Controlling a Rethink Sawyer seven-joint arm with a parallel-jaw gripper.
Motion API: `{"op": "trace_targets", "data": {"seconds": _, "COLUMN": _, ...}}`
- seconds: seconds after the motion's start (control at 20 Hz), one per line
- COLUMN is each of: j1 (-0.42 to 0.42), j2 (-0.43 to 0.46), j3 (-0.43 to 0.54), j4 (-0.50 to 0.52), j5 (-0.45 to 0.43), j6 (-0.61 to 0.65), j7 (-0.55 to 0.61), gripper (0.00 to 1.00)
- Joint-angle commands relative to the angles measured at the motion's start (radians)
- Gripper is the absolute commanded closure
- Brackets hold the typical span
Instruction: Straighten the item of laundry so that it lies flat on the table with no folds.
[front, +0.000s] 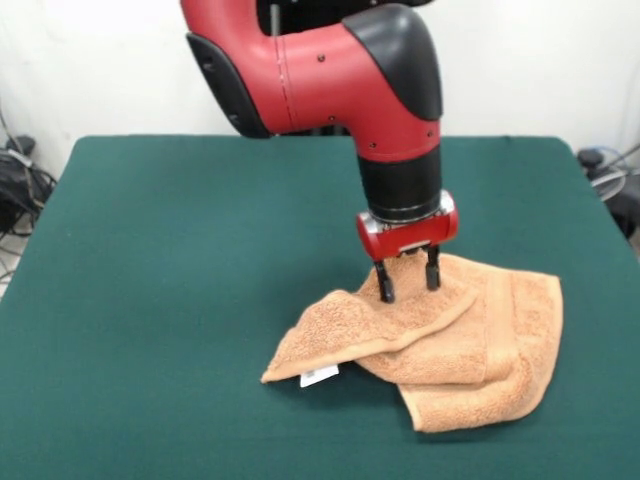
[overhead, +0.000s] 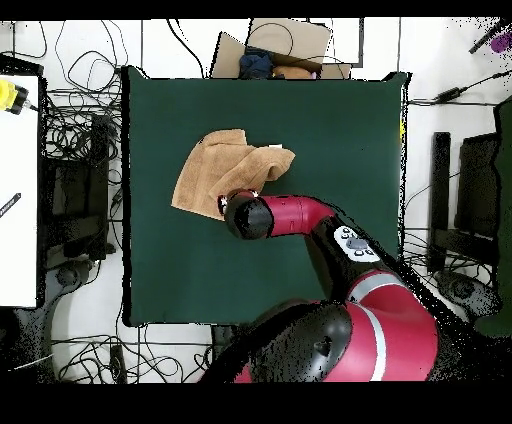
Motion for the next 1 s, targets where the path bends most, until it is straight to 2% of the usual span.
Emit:
{"op": "trace_targets", "data": {"seconds": 0.05, "j1": 0.008, "j2": 0.204, "j3": -0.006, "j4": -0.124, "j5": -0.094, "j6": -0.129, "j7": 0.047, "gripper": 0.00}}
{"op": "trace_targets", "data": {"seconds": 0.45, "j1": 0.032, "j2": 0.200, "j3": -0.024, "j4": -0.135, "j5": -0.096, "j6": -0.129, "j7": 0.053, "gripper": 0.00}}
{"op": "trace_targets", "data": {"seconds": 0.5, "j1": 0.034, "j2": 0.199, "j3": -0.025, "j4": -0.136, "j5": -0.095, "j6": -0.125, "j7": 0.053, "gripper": 1.00}}
{"op": "trace_targets", "data": {"seconds": 1.0, "j1": 0.032, "j2": 0.191, "j3": -0.020, "j4": -0.137, "j5": -0.084, "j6": -0.094, "j7": 0.051, "gripper": 1.00}}
